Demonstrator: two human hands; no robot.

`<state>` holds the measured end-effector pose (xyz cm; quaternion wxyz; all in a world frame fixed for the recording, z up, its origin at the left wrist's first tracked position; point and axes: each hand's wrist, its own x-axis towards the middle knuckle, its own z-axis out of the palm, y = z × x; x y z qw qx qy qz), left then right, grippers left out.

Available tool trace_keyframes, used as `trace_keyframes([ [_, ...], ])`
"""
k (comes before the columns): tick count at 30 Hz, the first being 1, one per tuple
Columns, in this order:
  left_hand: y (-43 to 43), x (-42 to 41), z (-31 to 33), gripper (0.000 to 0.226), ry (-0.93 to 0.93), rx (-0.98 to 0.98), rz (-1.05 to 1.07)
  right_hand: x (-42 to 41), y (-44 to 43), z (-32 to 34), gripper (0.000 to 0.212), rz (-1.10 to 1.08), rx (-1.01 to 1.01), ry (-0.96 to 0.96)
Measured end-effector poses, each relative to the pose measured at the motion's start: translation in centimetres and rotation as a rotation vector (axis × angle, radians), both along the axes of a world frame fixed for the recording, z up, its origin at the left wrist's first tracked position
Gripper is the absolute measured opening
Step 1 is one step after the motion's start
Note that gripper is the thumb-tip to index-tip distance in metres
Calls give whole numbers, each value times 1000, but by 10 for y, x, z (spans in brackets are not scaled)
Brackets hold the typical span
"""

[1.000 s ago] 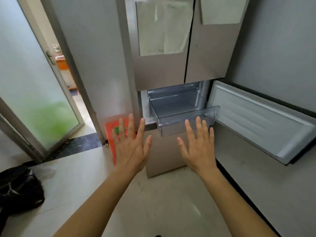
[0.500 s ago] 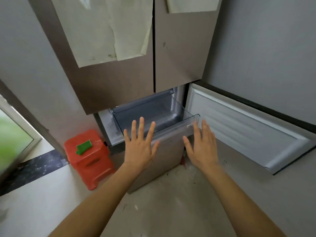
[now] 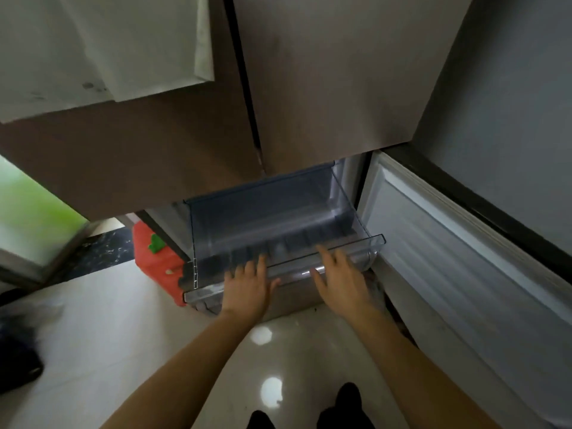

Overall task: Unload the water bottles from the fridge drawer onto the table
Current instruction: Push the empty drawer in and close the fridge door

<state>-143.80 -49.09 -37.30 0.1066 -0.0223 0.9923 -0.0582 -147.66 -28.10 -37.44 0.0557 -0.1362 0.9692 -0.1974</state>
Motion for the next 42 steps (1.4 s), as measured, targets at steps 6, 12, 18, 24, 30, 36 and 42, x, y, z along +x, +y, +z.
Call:
trace_keyframes([
  [6,3,-20,-15,55,148,-17,-26,-37,18,-25,49,125,-111,218],
  [12,1,-27,-12,49,187,-48,62,-60,20,-27,47,214,-176,386],
  [18,-8,-60,-3,48,72,-50,137,-79,-5,-16,48,169,-163,218],
  [24,-23,-90,4,53,47,-30,147,-88,-18,-8,74,202,-86,47],
  [30,-37,-77,-5,48,353,60,124,-97,-34,-7,68,164,-52,81],
  [36,-44,-55,-24,39,332,36,56,-101,-39,-24,54,170,-27,211],
  [42,-44,-73,-17,65,246,16,88,-119,-47,-31,61,211,32,167],
])
